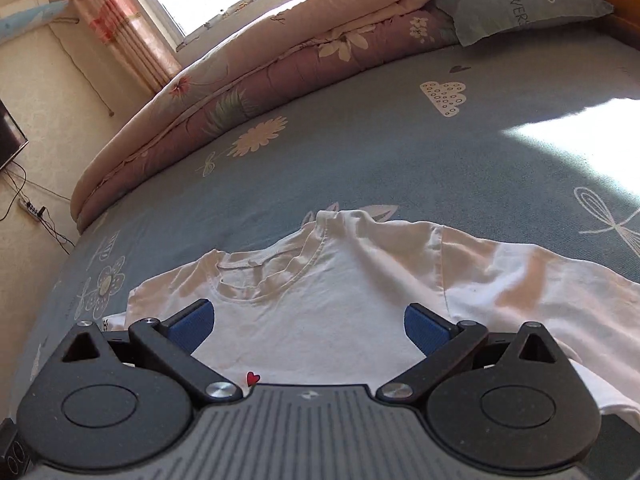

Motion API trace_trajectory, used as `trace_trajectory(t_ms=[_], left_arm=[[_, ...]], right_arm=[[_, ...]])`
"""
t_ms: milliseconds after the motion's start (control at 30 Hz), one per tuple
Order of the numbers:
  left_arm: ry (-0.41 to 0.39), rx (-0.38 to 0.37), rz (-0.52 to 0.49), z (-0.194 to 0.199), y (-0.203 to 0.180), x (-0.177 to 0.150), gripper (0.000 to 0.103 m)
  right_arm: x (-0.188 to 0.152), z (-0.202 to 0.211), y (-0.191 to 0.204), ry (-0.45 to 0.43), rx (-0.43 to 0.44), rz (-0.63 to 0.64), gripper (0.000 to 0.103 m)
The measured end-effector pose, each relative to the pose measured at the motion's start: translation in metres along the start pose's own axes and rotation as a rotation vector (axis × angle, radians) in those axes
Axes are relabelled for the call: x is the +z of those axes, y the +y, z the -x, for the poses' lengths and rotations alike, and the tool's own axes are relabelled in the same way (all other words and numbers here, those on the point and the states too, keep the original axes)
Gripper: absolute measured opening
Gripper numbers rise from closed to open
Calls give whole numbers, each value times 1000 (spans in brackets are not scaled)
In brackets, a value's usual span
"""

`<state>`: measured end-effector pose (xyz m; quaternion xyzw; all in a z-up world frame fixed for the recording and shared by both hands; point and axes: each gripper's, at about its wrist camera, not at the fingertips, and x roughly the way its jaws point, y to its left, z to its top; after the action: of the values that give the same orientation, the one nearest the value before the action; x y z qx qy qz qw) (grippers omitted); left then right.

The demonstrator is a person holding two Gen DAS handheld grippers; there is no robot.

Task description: Fold clothes

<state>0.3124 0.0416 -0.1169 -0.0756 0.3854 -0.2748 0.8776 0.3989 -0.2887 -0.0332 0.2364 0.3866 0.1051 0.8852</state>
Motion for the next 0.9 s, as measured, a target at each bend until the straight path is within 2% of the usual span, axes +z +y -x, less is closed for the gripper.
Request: trace_trajectory(t_ms=[100,167,200,267,367,467,567,633,700,767,800,900], left_arm=[[-14,-25,19,1,5,0,102],[-25,-44,31,2,9,-1,102],[-30,-52,35,2,11,-1,102],[-44,-66,45,2,14,-1,102],[-55,-79,47,2,16,-2,102],[-56,-81,37,2,16,-2,102],[-53,-74,37,3,16,-2,102],[-46,-43,34,7,14,0,102],[-43,19,12,12,11,4,102],[-53,67,-16,17,11,5,102],[-53,85,-15,17,15,5,102],[-63,80,44,14,33,5,102]], right_arm=[[17,-36,-11,27,-26,-11,103],[21,-61,-18,83,-35,-32,103],[21,-74,-20,113,-76,-37,103],[21,-85,-20,75,-137,29,103],[29,-106,-19,12,-284,163,103],[37,-117,-20,0,-318,181,103],[39,-100,-17,-9,-293,144,103],[34,-79,-13,-3,-212,115,103],[24,-69,-7,67,-130,100,103],[13,-77,-1,156,-92,111,103],[9,-85,1,186,-108,124,103],[4,-105,16,126,-213,308,103]])
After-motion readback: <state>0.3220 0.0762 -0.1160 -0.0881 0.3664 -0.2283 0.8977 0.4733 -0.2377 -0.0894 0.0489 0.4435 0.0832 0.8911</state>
